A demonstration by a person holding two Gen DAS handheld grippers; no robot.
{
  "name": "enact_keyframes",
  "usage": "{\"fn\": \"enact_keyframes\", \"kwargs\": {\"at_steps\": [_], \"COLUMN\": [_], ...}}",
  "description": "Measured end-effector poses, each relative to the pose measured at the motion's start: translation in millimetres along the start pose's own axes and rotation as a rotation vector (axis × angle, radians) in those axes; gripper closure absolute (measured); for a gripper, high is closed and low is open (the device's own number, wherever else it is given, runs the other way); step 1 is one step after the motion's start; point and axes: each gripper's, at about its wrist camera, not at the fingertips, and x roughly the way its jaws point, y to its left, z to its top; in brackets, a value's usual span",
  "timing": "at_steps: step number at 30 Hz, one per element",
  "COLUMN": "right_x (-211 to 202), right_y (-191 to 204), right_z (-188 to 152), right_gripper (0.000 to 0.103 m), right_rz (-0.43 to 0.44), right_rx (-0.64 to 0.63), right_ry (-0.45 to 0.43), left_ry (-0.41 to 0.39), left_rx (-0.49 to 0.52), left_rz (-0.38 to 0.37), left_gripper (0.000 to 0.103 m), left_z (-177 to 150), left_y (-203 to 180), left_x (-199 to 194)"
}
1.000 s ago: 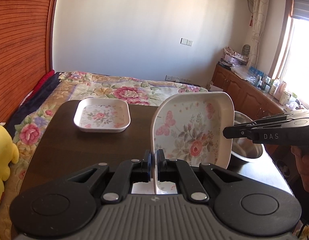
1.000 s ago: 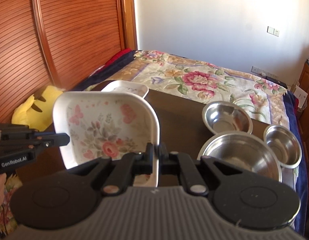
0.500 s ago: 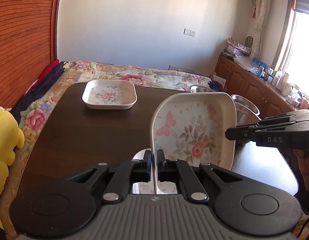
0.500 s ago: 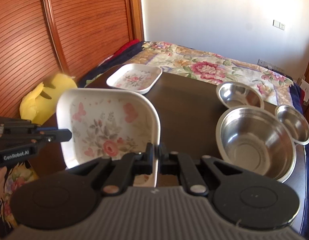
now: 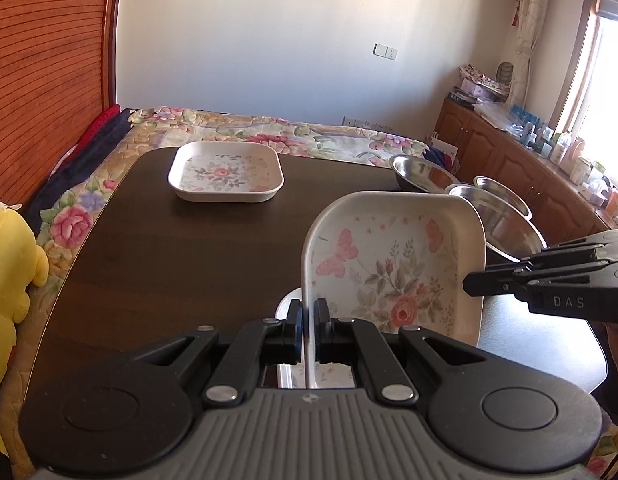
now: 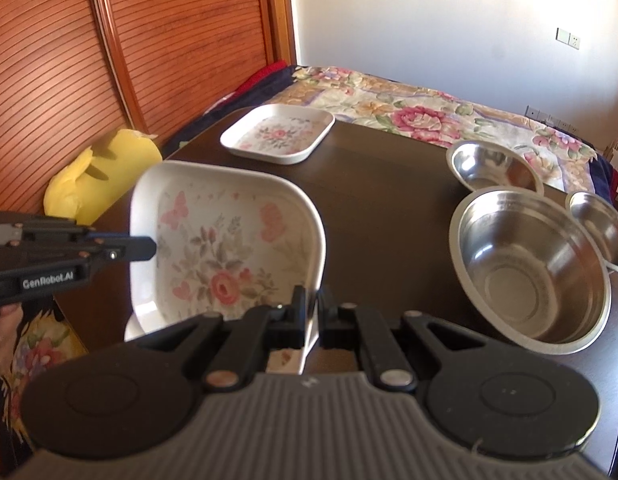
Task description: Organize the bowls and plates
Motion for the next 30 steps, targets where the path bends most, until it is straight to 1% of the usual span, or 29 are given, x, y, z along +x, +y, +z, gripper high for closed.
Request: {"fn": "enact_keyframes", "kwargs": {"at_steps": [7,13,17,25,30], "right_x": [6,10,12,13,16], "right_y": [-1,-2,-2,2,5], "right_z": [-4,-9,-14,-26,-30], "right_gripper": [0.096,0.095,0.094,0.091,0.089], "right_rz": [0.026,0.048,0.055,0.06,0.042], "right_rx": [0.003,-0.007,-0.014,-0.051,-0.082], "right_ry": [0.021,0.021,0.025,0.025,0.022], "left_ry": [0.021,0.035,0.037,0.052,0.054], "left_rx": [0.002,-0.012,-0.004,0.005,0.005], "left_rz": [0.005,0.003,0.006,0.01,0.011], "left_gripper": [0.097,0.097,0.097,0.096,0.096], "left_z": [-3,-6,-8,-14,-17], "left_y": [3,8,7,7,7], "left_x": [9,18,21,27,31]}}
